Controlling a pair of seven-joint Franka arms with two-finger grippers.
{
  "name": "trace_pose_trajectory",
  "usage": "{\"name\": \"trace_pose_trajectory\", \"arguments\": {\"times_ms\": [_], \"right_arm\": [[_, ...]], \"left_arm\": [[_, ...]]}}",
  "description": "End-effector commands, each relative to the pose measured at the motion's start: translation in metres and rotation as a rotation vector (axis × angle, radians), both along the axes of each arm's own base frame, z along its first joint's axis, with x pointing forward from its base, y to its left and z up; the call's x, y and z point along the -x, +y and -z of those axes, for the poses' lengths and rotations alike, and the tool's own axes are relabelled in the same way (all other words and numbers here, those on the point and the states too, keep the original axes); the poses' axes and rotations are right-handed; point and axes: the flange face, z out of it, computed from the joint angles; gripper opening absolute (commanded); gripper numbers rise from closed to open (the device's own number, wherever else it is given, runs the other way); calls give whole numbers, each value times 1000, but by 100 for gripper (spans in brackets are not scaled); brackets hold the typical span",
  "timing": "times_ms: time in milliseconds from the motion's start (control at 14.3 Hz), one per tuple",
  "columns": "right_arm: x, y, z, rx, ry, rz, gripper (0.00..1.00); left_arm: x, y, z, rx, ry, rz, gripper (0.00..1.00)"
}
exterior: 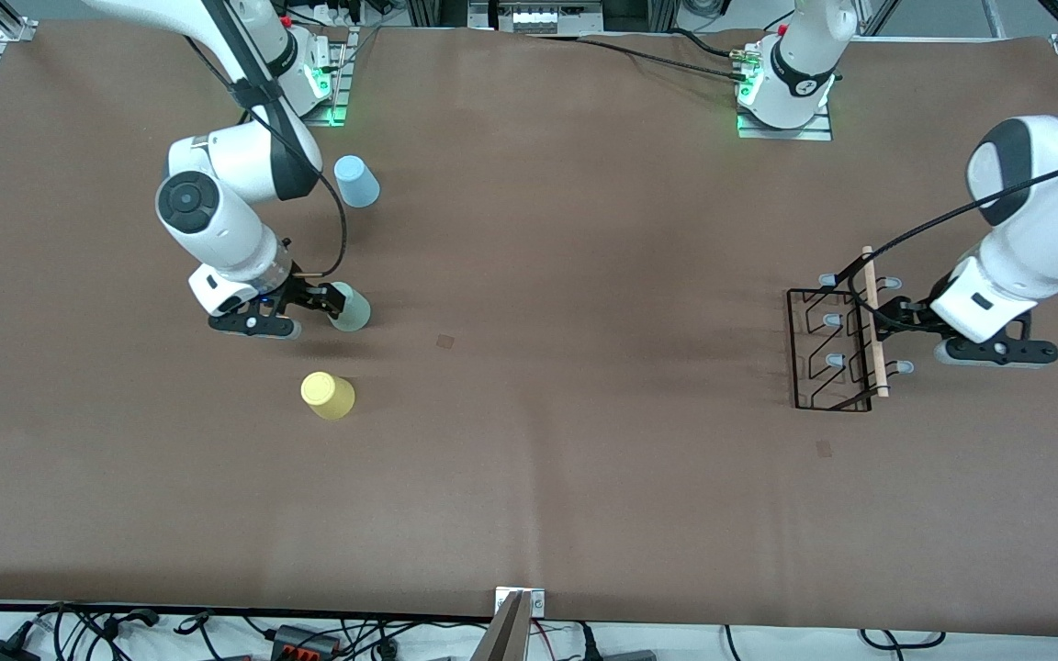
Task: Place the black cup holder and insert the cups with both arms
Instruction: 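Reach the right gripper to the teal cup while the left gripper reaches the holder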
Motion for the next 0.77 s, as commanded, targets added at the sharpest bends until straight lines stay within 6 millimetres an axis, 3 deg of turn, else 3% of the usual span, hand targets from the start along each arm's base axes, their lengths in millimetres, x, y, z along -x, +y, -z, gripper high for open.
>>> {"name": "trace_pose_trajectory", "arguments": {"times_ms": [0, 210, 490, 700], "right_arm": [[-5, 6, 10, -8, -11, 6, 100], [-5, 8, 21, -8, -12, 3, 100], [4, 19, 34, -6, 12, -16, 100], [12, 31, 42, -9, 32, 1, 100]], "left_arm": [[19, 1, 25, -12, 8, 31, 97], [18, -5, 39, -11, -27, 46, 88], [21, -7, 46, -10, -16, 57, 49], [21, -7, 47, -10, -17, 57, 43]]}}
